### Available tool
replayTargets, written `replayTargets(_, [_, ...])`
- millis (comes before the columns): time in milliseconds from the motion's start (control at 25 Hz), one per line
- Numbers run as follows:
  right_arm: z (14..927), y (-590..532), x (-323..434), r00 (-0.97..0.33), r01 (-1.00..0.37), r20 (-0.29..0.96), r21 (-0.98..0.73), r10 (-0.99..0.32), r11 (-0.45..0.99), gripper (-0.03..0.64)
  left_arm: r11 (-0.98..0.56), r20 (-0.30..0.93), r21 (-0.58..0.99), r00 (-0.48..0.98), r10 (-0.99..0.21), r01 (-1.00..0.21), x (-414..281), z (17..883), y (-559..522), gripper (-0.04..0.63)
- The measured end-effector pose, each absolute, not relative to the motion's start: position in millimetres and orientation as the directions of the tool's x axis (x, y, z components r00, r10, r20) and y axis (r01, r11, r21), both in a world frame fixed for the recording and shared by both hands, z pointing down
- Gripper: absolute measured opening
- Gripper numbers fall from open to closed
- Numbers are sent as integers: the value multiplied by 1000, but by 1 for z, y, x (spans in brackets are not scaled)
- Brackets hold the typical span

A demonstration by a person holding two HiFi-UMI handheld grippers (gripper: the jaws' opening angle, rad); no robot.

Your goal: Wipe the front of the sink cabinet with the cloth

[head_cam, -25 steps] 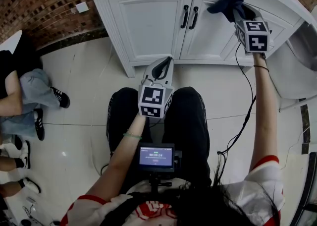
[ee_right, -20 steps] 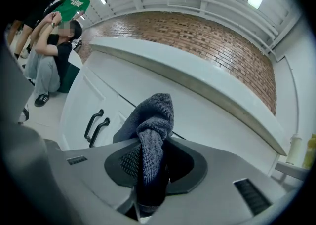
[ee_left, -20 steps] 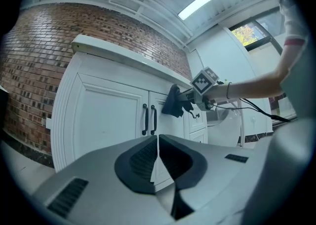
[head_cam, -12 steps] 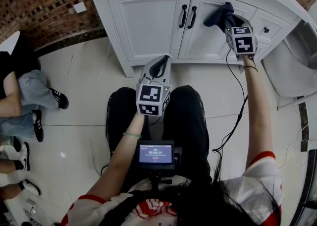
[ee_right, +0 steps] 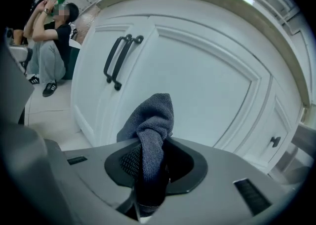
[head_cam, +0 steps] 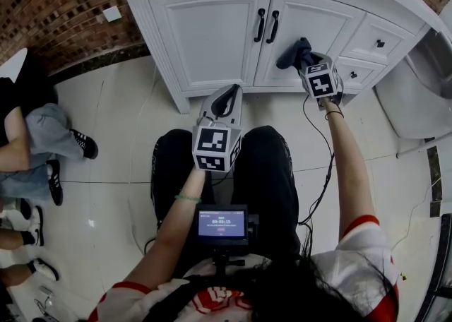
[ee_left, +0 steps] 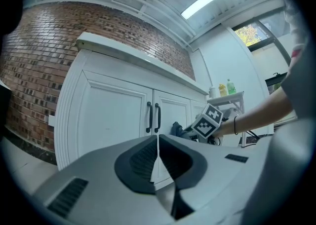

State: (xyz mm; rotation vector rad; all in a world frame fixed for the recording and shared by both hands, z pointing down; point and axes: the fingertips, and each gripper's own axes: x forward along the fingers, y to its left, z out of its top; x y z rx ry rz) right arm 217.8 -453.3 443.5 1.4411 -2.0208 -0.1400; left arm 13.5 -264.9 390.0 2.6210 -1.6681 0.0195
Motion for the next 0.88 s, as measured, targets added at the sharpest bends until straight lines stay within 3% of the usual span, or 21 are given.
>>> replayTargets(560, [573,-450,221,-117,-844,636,341,-763,414,109,-420,54,10,420,-906,-907,12,398,-270,43])
replayTargets(880, [494,-454,272,-123,-840,519,399,-846,367,109,-417,56,14,417,-907,-909,15,400,-276,43])
